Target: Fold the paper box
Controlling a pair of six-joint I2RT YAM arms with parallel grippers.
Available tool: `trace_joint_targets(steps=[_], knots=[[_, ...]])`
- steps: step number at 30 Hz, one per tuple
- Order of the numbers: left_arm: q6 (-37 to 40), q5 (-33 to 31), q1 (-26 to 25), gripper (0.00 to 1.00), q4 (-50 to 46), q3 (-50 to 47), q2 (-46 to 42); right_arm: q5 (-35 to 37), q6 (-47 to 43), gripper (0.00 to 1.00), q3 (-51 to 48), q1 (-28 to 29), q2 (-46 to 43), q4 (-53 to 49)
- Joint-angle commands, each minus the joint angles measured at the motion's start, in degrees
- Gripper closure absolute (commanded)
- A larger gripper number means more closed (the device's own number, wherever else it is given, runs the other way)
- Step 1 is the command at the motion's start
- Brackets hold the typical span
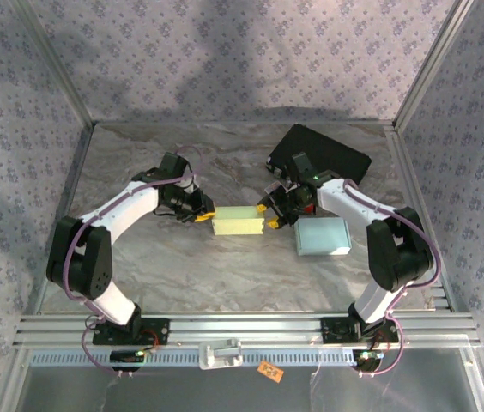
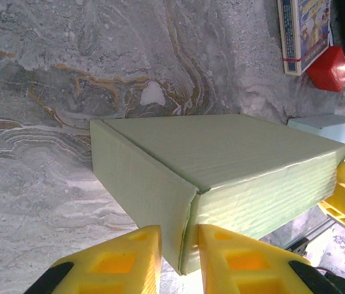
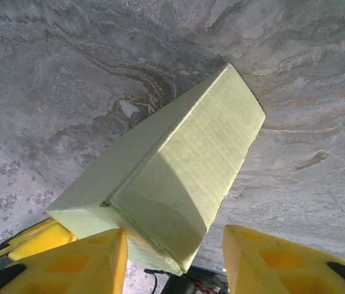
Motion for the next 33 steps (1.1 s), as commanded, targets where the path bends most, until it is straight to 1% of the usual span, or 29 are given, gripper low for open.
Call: trace_joint_targets(steps=[1,3,5,7,9,11,14,17,21,27,33], knots=[[1.1,-1.99,-1.03,0.78,-2.09,-1.68,0.37,3.98,-3.36,0.51,4.15,0.08,1.22,-5.28],[1.13,-2.03,-1.2,0.78,-2.13,-1.68,0.18,5.04,-4.28,0.47,6.4,0.36,0.29,-5.94],[1.16,-2.03,-1.35,0.78,-2.08,-1.59,0.21,6.33,-3.58,0.41,7.32,0.48,-1.77,-5.15],[1.09,-2.11,-1.56,0.78,-2.16,-1.42,0.17,7.22,-0.56,0.37,5.9,0.63,-4.49,-1.02],[1.19,-2.44,-1.77,0.78,-2.18,-1.41,0.02,7.51,2.66,0.35,4.17,0.6,-5.97,2.0],[1.39,-3.02,-2.07,0.79,-2.23,-1.47,-0.39,6.92,4.4,0.35,3.23,0.38,-5.69,3.55],[1.82,-4.1,-2.76,0.79,-2.18,-1.59,-1.29,5.87,4.25,0.37,2.93,-0.18,-3.95,1.94],[2.52,-5.35,-3.93,0.8,-1.17,-2.22,-2.66,5.7,4.47,0.38,0.23,-0.53,-4.15,2.58],[3.79,-8.47,-7.03,0.81,1.67,-4.29,-5.54,5.07,2.3,0.38,-2.67,-0.64,-3.91,3.81],[3.23,-13.64,-11.37,0.82,8.91,-12.63,-11.61,5.13,-3.22,0.39,-5.4,-0.63,-5.98,3.23],[1.44,-17.19,-16.29,0.82,16.03,-20.57,-18.25,3.9,-9.68,0.42,-9.01,-0.03,-9.6,2.46]])
